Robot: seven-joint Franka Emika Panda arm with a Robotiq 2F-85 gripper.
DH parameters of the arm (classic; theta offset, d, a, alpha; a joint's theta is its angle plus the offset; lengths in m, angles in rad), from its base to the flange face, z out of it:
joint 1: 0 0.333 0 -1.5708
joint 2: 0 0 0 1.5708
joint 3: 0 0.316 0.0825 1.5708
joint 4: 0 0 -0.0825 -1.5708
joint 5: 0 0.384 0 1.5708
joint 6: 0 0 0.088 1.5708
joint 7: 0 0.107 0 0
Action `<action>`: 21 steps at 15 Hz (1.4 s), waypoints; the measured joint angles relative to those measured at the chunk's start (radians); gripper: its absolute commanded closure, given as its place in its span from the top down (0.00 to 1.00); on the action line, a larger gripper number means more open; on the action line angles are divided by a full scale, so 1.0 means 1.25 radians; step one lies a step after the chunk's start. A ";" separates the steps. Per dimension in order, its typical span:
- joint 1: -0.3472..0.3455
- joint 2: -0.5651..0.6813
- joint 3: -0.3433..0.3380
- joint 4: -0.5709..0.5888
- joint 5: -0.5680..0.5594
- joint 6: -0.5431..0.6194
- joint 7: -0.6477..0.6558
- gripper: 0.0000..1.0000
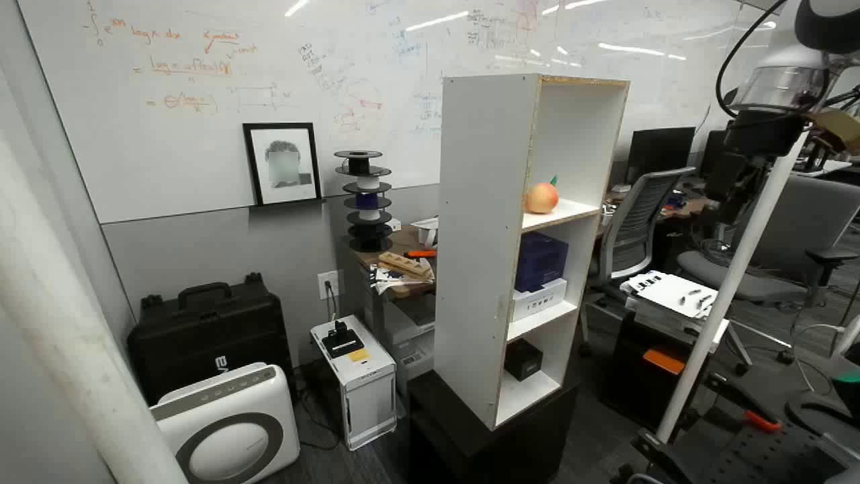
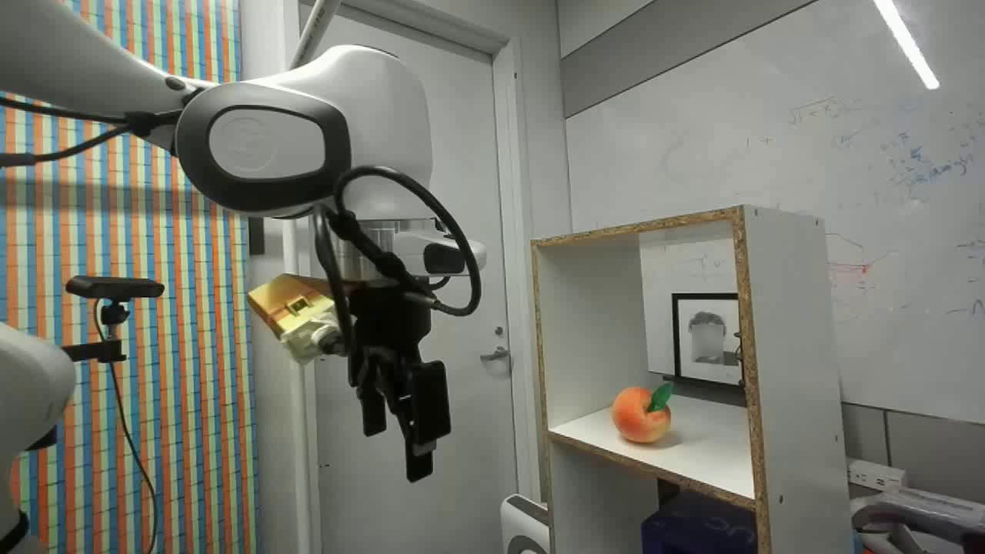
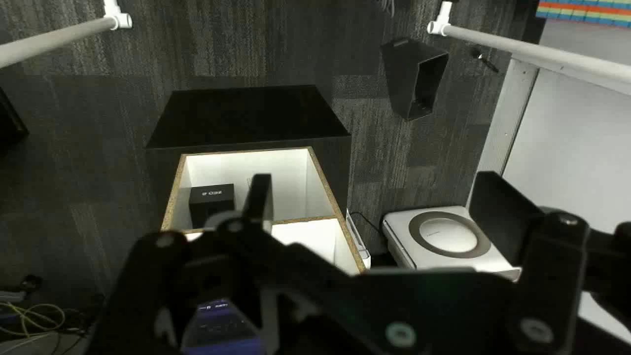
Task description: Remove the peach from the top shelf and put it on top of the bookshelf
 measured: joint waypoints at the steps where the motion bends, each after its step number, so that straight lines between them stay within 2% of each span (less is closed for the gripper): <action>1: 0.000 0.001 0.000 -0.002 0.000 -0.001 0.000 1.00; 6: 0.000 0.003 0.000 0.000 0.006 0.020 0.001 1.00; 11: 0.019 0.075 -0.040 0.003 0.117 0.297 0.001 1.00; 14: 0.068 0.147 -0.080 0.007 0.204 0.490 -0.009 1.00; 17: 0.182 0.213 -0.138 0.020 0.318 0.684 -0.054 1.00; 19: 0.303 0.258 -0.189 0.032 0.445 0.808 -0.117 1.00; 21: 0.432 0.296 -0.245 0.047 0.544 0.891 -0.156 1.00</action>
